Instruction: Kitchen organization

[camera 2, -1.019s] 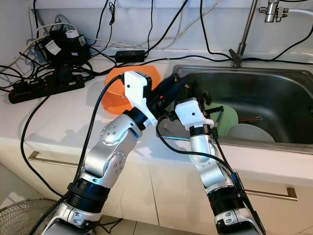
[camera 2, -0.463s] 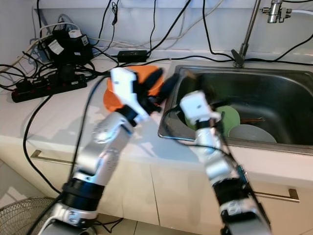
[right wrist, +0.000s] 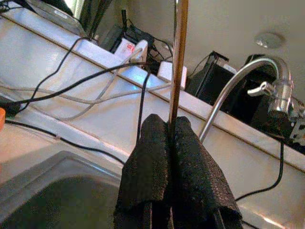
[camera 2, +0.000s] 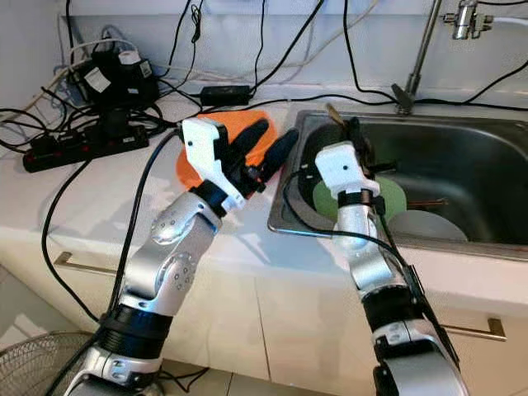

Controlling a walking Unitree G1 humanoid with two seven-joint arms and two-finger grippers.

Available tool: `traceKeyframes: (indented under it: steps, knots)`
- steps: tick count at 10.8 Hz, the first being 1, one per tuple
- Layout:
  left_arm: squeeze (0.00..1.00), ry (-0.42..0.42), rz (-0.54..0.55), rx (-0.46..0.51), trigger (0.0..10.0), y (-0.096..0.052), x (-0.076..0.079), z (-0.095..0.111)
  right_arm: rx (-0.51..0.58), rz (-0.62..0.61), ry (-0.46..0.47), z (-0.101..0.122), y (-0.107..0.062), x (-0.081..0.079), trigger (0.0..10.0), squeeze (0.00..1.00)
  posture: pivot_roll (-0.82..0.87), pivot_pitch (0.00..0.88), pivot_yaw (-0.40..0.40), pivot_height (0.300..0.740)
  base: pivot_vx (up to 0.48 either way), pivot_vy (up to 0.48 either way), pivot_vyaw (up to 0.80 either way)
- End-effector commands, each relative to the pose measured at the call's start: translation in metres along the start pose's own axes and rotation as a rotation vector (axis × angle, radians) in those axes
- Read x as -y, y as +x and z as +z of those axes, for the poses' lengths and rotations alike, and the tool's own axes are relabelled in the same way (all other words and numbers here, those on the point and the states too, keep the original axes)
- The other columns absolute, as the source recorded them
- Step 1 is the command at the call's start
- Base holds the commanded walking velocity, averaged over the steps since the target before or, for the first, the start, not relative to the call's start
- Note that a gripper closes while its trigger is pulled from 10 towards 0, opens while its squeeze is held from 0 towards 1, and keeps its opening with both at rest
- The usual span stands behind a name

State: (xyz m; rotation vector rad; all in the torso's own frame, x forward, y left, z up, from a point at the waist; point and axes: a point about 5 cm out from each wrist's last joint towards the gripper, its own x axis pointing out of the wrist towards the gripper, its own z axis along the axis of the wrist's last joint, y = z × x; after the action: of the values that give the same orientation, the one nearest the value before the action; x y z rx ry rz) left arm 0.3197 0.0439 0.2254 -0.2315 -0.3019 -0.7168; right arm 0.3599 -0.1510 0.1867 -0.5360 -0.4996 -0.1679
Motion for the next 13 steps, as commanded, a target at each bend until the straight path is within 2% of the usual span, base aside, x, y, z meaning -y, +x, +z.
traceKeyframes:
  steps: [1, 2, 3, 6, 7, 10, 11, 13]
  knots:
    - [0.0, 0.046, -0.022, -0.066, 10.0, -0.005, 0.001, -0.007, -0.007, -0.028, 0.01, 0.001, 0.009, 0.006, 10.0, 0.0, 0.04, 0.0, 0.102, 0.74, 0.0, 0.0, 0.0]
    - [0.0, 0.121, -0.069, -0.198, 10.0, -0.014, 0.001, -0.028, -0.06, -0.03, 0.012, -0.007, 0.01, 0.008, 10.0, 0.0, 0.05, 0.0, 0.099, 0.74, 0.0, 0.0, 0.0]
    - [0.0, 0.128, -0.077, -0.228, 10.0, -0.017, 0.001, -0.033, -0.077, -0.031, 0.023, -0.01, 0.011, 0.009, 10.0, 0.0, 0.05, 0.0, 0.097, 0.74, 0.0, 0.0, 0.0]
    - [0.0, 0.118, -0.073, -0.326, 10.0, -0.04, -0.006, -0.047, -0.119, -0.045, 0.048, -0.016, 0.017, 0.015, 10.0, 0.0, 0.06, 0.0, 0.095, 0.74, 0.0, 0.0, 0.0]
    - [0.0, 0.124, -0.076, -0.359, 10.0, -0.048, -0.009, -0.052, -0.168, -0.045, 0.078, -0.023, 0.017, 0.016, 10.0, 0.0, 0.06, 0.0, 0.096, 0.74, 0.0, 0.0, 0.0]
    - [0.0, 0.133, -0.083, -0.401, 10.0, -0.053, -0.01, -0.058, -0.282, -0.023, 0.171, -0.039, 0.013, 0.015, 10.0, 0.0, 0.07, 0.0, 0.092, 0.74, 0.0, 0.0, 0.0]
    - [0.0, 0.125, -0.094, -0.404, 10.0, -0.054, -0.008, -0.059, -0.294, -0.003, 0.198, -0.041, 0.012, 0.014, 10.0, 0.0, 0.07, 0.0, 0.092, 0.74, 0.0, 0.0, 0.0]
    - [0.0, 0.113, -0.108, -0.411, 10.0, -0.055, -0.004, -0.061, -0.309, 0.041, 0.312, -0.042, 0.014, 0.012, 10.0, 0.0, 0.07, 0.0, 0.09, 0.74, 0.0, 0.0, 0.0]
